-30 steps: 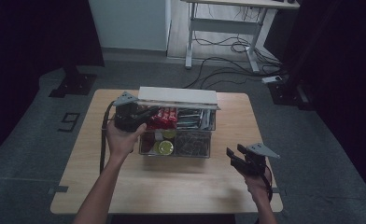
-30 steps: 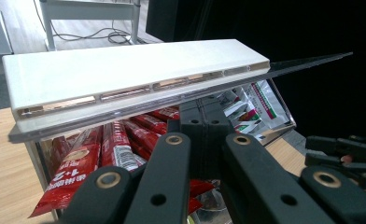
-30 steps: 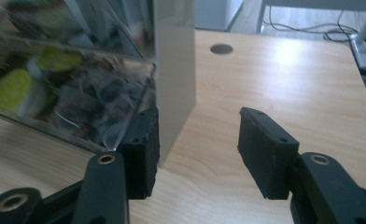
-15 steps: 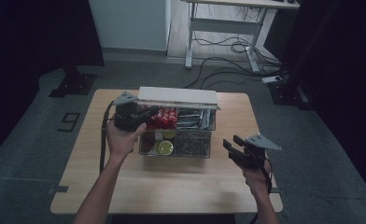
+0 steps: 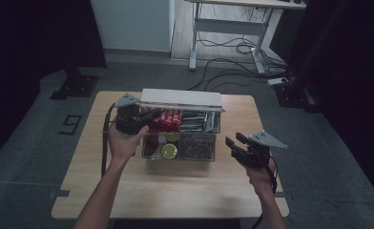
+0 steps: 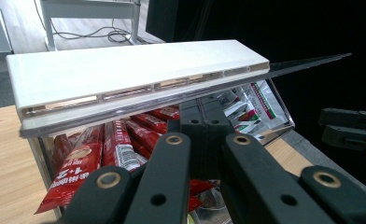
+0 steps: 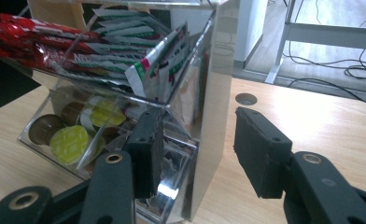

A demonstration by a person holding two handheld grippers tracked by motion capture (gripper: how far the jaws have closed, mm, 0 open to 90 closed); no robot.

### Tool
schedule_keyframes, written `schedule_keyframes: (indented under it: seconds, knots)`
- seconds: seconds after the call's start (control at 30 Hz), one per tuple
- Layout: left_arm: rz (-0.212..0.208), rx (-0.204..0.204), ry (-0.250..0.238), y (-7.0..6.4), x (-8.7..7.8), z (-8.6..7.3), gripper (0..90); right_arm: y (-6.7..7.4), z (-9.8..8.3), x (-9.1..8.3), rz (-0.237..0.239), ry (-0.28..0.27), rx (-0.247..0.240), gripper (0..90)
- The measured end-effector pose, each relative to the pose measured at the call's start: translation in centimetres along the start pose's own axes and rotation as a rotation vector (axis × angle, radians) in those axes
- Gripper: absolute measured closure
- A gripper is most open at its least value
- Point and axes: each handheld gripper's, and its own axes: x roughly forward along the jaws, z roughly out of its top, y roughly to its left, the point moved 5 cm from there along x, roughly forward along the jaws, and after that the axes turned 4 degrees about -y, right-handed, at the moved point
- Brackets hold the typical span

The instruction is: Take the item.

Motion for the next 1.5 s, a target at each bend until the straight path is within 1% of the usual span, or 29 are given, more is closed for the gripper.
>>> schedule_keyframes:
  seconds: [0.1,0.23,0.33,0.77,1.07,1.5]
  knots:
    - [0.000,0.000,0.000,0.0,0.0,0.0,90.0,0.2,0.2,0.1,0.004,-0.004,-0.004,52.2]
    - [0.000,-0.001,0.000,0.0,0.0,0.0,90.0,0.8,0.8,0.4,0.015,-0.007,-0.018,52.2]
    - [0.001,-0.001,-0.001,0.0,0.0,0.0,90.0,1.2,1.1,0.7,0.030,-0.008,-0.014,52.3]
    - [0.003,-0.001,-0.001,0.0,0.0,0.0,90.0,1.5,1.6,1.4,0.033,-0.005,-0.015,53.0]
    - [0.003,0.001,0.002,-0.1,0.1,0.1,90.0,2.3,2.3,2.1,0.045,-0.009,-0.030,53.6]
    - [0.002,0.001,0.000,-0.1,0.1,0.2,90.0,2.9,2.8,3.0,0.052,-0.001,-0.047,56.3]
